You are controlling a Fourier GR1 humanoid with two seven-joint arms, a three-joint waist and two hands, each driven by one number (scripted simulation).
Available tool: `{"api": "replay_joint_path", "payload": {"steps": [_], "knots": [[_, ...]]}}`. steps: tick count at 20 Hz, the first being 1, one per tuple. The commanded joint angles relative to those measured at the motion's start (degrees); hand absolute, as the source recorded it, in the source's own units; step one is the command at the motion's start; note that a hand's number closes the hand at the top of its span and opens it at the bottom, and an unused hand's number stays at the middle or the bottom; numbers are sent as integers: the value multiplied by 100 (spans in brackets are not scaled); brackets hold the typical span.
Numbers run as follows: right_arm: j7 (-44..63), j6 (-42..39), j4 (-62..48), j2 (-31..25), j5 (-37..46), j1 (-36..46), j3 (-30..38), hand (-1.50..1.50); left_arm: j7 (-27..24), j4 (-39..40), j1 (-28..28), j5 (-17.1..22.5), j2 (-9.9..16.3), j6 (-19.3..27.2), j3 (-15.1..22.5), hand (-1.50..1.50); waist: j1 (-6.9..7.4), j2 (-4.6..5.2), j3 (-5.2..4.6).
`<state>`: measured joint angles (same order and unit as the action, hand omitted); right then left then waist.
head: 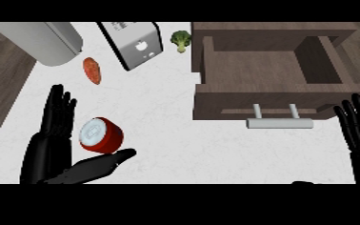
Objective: Pick up the can, place it into the drawer and close the drawer
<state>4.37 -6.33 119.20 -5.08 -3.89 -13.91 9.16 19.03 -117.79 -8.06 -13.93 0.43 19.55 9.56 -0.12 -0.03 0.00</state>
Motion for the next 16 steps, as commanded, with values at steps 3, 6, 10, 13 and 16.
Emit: {"api": "replay_joint_path", "payload": {"steps": [3,6,10,13,16], "knots": [[-610,-61,-272,305,334,-246,-182,-150,-917,826,-121,340,-42,53,-148,-150,-4,2,-1],[135,-93,268,102,88,-113,-30,-150,-335,1030,487,199,-38,224,-171,-150,-24,1,0],[190,82,-103,131,227,353,34,-150,-1392,1237,-173,770,130,-109,-615,-150,17,1,-1],[-369,-311,-207,164,140,-223,148,-150,-1509,1315,-400,605,-39,119,-326,-150,7,-1,0],[-423,-469,-77,139,79,-380,167,-150,-2065,1714,-474,986,31,-137,-681,-150,0,-1,-1]]}}
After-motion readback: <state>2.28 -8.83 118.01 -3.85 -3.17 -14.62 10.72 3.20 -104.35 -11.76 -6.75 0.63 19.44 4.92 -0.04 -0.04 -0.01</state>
